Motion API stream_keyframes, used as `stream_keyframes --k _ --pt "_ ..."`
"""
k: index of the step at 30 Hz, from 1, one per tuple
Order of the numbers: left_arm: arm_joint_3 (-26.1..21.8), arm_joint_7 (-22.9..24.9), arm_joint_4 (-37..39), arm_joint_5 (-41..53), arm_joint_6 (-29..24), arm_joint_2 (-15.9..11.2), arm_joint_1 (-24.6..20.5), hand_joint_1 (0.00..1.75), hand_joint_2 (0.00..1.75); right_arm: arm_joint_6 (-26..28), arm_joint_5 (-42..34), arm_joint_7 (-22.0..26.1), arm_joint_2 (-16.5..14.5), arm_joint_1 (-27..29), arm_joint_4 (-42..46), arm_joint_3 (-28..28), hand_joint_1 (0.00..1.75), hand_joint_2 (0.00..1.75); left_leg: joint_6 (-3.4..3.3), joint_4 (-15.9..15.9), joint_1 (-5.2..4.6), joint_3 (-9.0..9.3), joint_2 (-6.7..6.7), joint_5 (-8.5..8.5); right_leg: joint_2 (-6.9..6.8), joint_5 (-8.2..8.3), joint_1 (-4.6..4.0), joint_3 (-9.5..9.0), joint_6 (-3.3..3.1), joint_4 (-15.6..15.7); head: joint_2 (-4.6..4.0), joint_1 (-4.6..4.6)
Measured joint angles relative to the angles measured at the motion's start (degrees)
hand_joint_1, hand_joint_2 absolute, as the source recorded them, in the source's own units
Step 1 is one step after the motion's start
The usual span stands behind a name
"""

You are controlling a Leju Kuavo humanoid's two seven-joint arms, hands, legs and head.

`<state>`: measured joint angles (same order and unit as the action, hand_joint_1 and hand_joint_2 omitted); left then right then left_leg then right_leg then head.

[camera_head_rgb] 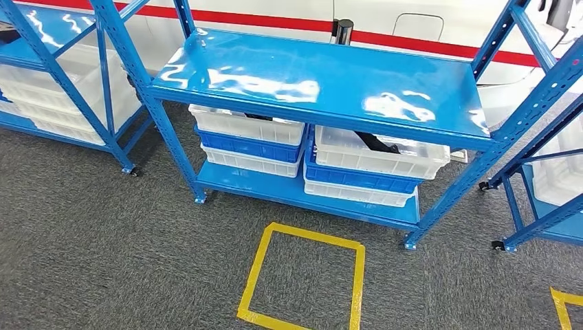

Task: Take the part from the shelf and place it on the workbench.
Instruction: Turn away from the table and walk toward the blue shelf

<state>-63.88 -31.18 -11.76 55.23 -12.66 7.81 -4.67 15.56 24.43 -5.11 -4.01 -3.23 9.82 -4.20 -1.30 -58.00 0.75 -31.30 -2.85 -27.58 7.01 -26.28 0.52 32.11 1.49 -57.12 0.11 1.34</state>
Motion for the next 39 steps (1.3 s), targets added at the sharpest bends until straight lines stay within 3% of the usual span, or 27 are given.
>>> stream_keyframes --k 1,3,5,7,8,9,11,13,15,16,18,20,22,23,24,27,29,31,35,39 --pt "-0.01 0.01 -0.01 -0.02 -0.01 0.06 -0.07 0.00 0.00 0.00 0.05 0.01 0.04 0.06 -0.01 0.00 0.00 0.00 -0.33 0.37 -0.05 0.12 0.59 0.27 -0.30 -0.04 0.06 0.26 0.31 -0.19 0.00 -0.01" --pt "-0.02 0.05 -0.02 -0.04 -0.10 0.15 -0.14 0.00 0.00 0.00 0.18 0.02 0.10 0.01 -0.01 0.00 0.00 0.00 -1.07 1.15 0.05 0.32 1.95 0.79 -2.86 -1.74 0.00 1.91 0.44 -3.07 0.00 0.14" --pt "-0.03 0.10 -0.02 -0.03 -0.28 0.13 -0.02 0.00 0.00 -0.02 0.23 0.07 0.15 -0.16 -0.01 0.00 0.00 0.00 -1.40 1.34 -0.01 0.27 3.50 0.90 -5.63 -5.31 0.10 5.54 0.17 -10.37 0.00 0.28" --pt "-0.03 0.07 -0.02 0.08 -0.40 0.13 0.06 0.00 0.00 -0.06 0.08 0.11 0.24 -0.16 -0.01 0.00 0.00 0.00 -1.40 1.32 -0.09 0.17 5.15 0.86 -6.28 -7.41 0.36 8.38 0.61 -16.29 0.00 0.30" --pt "-0.02 0.03 -0.02 0.24 -0.38 0.16 0.06 0.00 0.00 -0.07 -0.04 0.11 0.32 -0.08 -0.01 -0.01 0.00 0.00 -1.35 1.30 -0.09 0.16 5.86 0.83 -6.47 -7.08 0.51 8.13 1.17 -16.13 0.00 0.31" --pt "-0.01 0.00 -0.01 0.41 -0.30 0.22 0.06 0.00 0.00 -0.07 -0.16 0.11 0.42 0.00 -0.01 -0.02 0.00 0.00 -1.23 1.29 -0.06 0.23 6.56 0.77 -6.88 -5.91 0.71 6.55 1.84 -13.43 0.00 0.32" --pt "0.02 -0.02 -0.01 0.69 -0.05 0.28 0.05 0.00 0.00 -0.06 -0.25 0.11 0.52 -0.01 0.01 -0.05 0.00 0.00 -0.70 1.16 -0.13 0.51 7.85 0.48 -9.23 -2.88 0.99 1.74 2.77 -4.89 0.00 0.32" --pt "0.02 0.01 -0.01 0.80 0.12 0.20 0.01 0.00 0.00 0.01 -0.23 0.05 0.46 -0.22 0.02 -0.07 0.00 0.00 0.13 0.97 -0.37 0.93 8.99 0.01 -11.11 -1.12 0.86 -0.69 2.20 -0.29 0.00 0.22" --pt "0.03 0.08 -0.02 0.83 0.16 0.12 -0.21 0.00 0.00 0.10 -0.22 -0.08 0.44 -0.25 0.02 -0.07 0.00 0.00 0.88 1.03 -0.37 1.46 10.16 -0.33 -10.46 -0.79 0.59 -0.43 0.96 -0.10 0.00 0.10" --pt "0.04 0.13 -0.02 0.83 0.16 0.09 -0.36 0.00 0.00 0.15 -0.20 -0.14 0.44 -0.21 0.02 -0.08 0.00 0.00 1.25 0.93 -0.16 1.65 10.17 -0.54 -9.86 -0.71 0.81 -0.44 0.47 -0.07 0.00 0.06" --pt "0.04 0.18 -0.02 0.83 0.12 0.01 -0.51 0.00 0.00 0.46 0.07 -0.26 0.46 -0.20 0.02 -0.09 0.00 0.00 1.92 -1.33 0.26 0.92 7.64 -2.52 -8.84 -0.45 1.17 -0.60 -0.39 0.05 0.00 0.00" --pt "0.04 0.28 -0.01 0.84 0.04 -0.04 -0.40 0.00 0.00 1.00 0.60 -0.48 0.37 -0.25 0.02 -0.09 0.00 0.00 2.22 -8.24 0.41 -2.25 4.00 -6.72 -8.02 -0.22 1.10 -0.50 -1.02 0.06 0.00 -0.07" --pt "0.04 0.44 0.00 0.83 -0.01 -0.03 -0.22 0.00 0.00 1.41 0.93 -0.81 0.26 -0.26 0.02 -0.09 0.00 0.00 2.21 -15.30 0.40 -5.88 2.80 -9.62 -7.28 -0.14 0.79 -0.35 -1.29 0.02 0.00 -0.06" --pt "0.04 0.54 0.00 0.82 -0.05 -0.04 -0.16 0.00 0.00 1.53 0.97 -0.99 0.23 -0.22 0.02 -0.09 0.00 0.00 2.13 -16.50 0.40 -6.74 2.70 -9.36 -6.90 -0.13 0.69 -0.36 -1.32 -0.01 0.00 -0.07" --pt "0.03 0.63 0.00 0.81 -0.10 -0.04 -0.14 0.00 0.00 1.58 0.99 -1.11 0.24 -0.19 0.02 -0.09 0.00 0.00 2.00 -15.34 0.41 -6.48 2.69 -7.88 -6.56 -0.14 0.64 -0.43 -1.32 -0.03 0.00 -0.06" --pt "0.00 1.10 0.00 0.75 -0.20 -0.05 -0.15 0.00 0.00 1.58 1.34 -1.39 0.15 -0.24 0.02 -0.05 0.00 0.00 1.30 -4.55 0.35 -2.00 2.39 -1.48 -5.78 -0.22 0.39 -0.59 -1.17 -0.18 0.00 -0.07" --pt "0.00 1.31 0.00 0.71 -0.22 0.05 -0.18 0.00 0.87 1.45 1.62 -1.49 0.10 -0.30 0.02 -0.02 0.00 0.00 0.95 -0.26 0.19 -0.32 2.21 0.10 -5.53 -0.41 -0.10 -0.22 -0.92 -0.33 0.00 0.00" --pt "-0.01 1.42 0.02 0.69 -0.29 0.25 -0.18 0.00 1.75 1.29 1.87 -1.53 0.16 -0.27 0.02 0.01 0.00 0.00 0.87 0.18 -0.11 -0.32 2.32 0.22 -5.47 -0.56 -0.37 0.19 -0.78 -0.36 0.00 0.08" --pt "-0.03 1.62 0.02 0.64 -0.54 0.38 -0.19 0.00 1.75 1.19 2.03 -1.55 0.23 -0.27 0.02 0.06 0.00 1.75 0.24 0.17 -0.88 -0.34 2.34 0.29 -5.50 -0.44 -0.08 0.19 -0.13 -0.28 0.00 0.01" --pt "-0.02 2.02 0.02 0.81 -0.70 0.52 -0.19 0.00 1.75 1.08 2.14 -1.55 0.23 -0.26 0.02 0.09 0.00 1.75 -0.11 0.13 -1.18 -0.42 2.35 0.38 -5.49 -0.26 0.19 -0.07 0.20 -0.20 0.00 0.02"
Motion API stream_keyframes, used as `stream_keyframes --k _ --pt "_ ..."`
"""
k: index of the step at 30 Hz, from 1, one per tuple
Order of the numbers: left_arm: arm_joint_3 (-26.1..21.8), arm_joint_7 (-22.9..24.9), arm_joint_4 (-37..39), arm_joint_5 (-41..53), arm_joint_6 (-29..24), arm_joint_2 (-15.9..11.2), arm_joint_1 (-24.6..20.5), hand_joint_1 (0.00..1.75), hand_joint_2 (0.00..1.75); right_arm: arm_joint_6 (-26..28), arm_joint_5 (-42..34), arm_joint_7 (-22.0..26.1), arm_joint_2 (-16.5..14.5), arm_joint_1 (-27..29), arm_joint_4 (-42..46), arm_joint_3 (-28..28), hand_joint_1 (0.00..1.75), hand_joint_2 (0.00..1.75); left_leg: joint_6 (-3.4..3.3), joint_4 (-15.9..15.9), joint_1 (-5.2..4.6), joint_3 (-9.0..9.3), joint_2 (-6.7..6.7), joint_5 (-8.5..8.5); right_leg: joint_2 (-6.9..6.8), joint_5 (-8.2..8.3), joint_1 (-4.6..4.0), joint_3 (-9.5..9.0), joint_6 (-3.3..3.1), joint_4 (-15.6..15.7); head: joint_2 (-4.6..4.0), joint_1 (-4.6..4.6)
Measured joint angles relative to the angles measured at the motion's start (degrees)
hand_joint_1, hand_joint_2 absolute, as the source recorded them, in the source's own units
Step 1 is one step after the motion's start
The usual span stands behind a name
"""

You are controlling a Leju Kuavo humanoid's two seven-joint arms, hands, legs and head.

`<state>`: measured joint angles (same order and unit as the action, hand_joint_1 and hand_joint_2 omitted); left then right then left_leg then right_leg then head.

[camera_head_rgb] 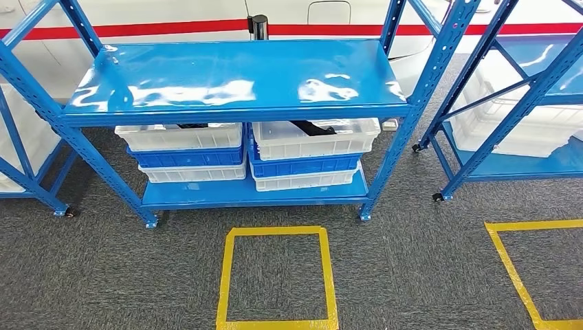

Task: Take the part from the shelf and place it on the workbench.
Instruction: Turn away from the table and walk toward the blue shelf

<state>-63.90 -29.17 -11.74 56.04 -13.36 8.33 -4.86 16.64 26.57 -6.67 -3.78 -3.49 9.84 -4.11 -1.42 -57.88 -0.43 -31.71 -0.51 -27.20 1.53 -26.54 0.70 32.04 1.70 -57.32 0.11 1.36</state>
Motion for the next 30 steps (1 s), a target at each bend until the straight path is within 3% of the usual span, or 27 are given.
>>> stream_keyframes --k 4,7,8,11,12,30 --pt "0.46 0.70 -0.02 0.43 -0.40 0.02 0.06 0.00 1.75 -0.80 0.02 -0.03 0.05 0.08 0.03 0.01 0.00 1.75 -0.14 -0.04 -0.08 -0.08 -0.01 0.03 0.00 0.09 0.08 -0.08 0.14 0.02 0.00 0.00" --pt "3.40 2.00 -0.28 -1.62 -0.40 -0.26 0.57 0.00 1.75 -1.70 -0.65 -0.16 0.20 0.56 0.28 0.07 0.00 1.75 -0.21 -0.03 -0.06 -0.07 0.00 -0.02 0.00 0.08 0.19 -0.05 0.14 0.04 0.00 0.00" --pt "4.74 2.61 -0.43 -2.79 -0.21 -0.40 0.83 0.00 1.31 -2.03 -1.16 -0.13 0.25 0.79 0.42 0.10 0.00 1.75 -0.22 -0.03 -0.05 -0.07 0.00 -0.03 0.00 0.08 0.22 -0.03 0.14 0.04 0.00 -0.01" --pt "8.49 4.42 -0.93 -6.46 0.59 -0.85 1.63 0.00 0.00 -3.03 -2.85 0.15 0.40 1.51 0.91 0.19 0.00 0.44 -0.21 -0.03 0.03 -0.08 0.01 -0.05 0.00 0.07 0.23 0.02 0.13 0.04 0.00 -0.01" --pt "9.70 5.01 -1.13 -7.67 0.89 -1.00 1.89 0.00 0.00 -3.32 -3.36 0.28 0.49 1.74 1.09 0.21 0.00 0.00 -0.20 -0.02 0.05 -0.08 0.01 -0.05 0.00 0.06 0.22 0.02 0.13 0.04 0.00 -0.01" --pt "34.15 16.45 -5.28 -30.74 6.75 -4.15 6.88 0.00 0.00 -9.61 -14.44 3.21 1.98 6.22 5.78 1.46 0.00 0.00 -0.14 -0.01 0.29 -0.08 0.01 -0.05 0.00 0.04 0.04 0.05 0.09 0.03 0.00 -0.01"
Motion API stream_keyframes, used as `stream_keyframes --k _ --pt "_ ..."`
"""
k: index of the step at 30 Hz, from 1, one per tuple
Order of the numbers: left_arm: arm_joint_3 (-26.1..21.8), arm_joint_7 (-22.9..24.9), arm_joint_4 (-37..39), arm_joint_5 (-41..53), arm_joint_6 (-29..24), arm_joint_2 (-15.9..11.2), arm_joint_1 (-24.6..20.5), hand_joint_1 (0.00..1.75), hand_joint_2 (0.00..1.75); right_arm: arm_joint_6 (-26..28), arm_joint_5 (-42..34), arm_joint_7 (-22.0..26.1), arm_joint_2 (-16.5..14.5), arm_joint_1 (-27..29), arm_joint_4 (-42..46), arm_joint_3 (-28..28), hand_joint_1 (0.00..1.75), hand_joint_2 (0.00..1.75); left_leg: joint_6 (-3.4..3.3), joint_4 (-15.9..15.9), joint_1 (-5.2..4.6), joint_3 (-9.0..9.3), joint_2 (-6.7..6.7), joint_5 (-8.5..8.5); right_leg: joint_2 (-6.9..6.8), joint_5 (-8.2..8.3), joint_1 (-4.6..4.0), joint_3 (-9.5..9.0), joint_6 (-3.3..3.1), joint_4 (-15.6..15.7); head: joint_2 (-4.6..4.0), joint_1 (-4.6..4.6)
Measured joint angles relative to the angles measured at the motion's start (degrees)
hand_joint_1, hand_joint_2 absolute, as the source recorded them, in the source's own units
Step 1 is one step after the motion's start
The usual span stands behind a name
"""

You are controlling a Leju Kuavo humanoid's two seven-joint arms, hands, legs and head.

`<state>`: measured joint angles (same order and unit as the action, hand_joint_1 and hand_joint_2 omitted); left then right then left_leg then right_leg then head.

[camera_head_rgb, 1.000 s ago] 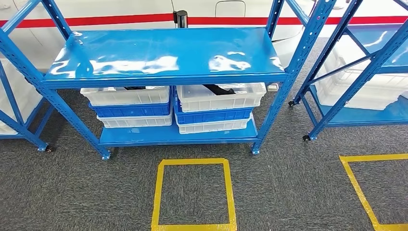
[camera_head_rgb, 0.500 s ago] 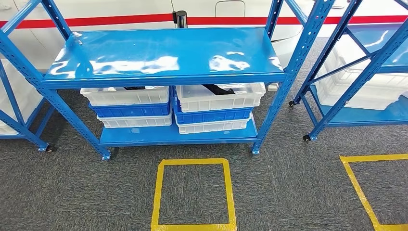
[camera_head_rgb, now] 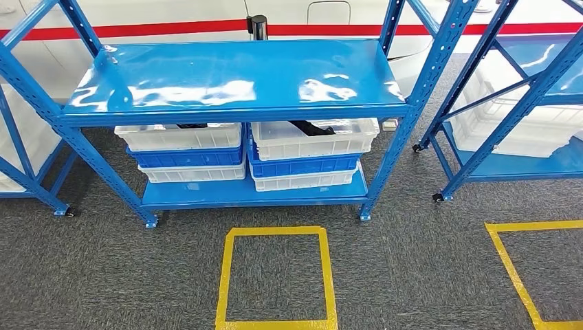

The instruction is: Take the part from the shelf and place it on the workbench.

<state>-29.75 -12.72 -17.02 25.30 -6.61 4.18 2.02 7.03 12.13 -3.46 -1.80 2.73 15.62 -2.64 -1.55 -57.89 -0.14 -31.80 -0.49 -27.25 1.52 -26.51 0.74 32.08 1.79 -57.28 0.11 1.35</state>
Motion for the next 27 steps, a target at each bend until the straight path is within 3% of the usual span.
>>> stream_keyframes --k 15,27 --pt "20.58 9.61 -3.61 -19.49 4.98 -2.61 4.28 0.00 0.00 -5.25 -9.31 2.53 1.07 3.79 4.23 1.25 0.00 0.00 0.11 0.00 0.00 0.00 -0.01 -0.11 0.01 -0.08 0.00 0.42 0.05 0.00 0.00 0.00" --pt "27.19 12.54 -4.79 -25.25 6.50 -3.50 5.48 0.00 0.00 -6.87 -12.09 3.33 1.38 4.85 5.64 1.56 0.00 0.00 0.15 0.00 0.00 0.01 -0.01 -0.14 0.01 -0.11 0.00 0.41 0.09 0.00 0.00 0.01"
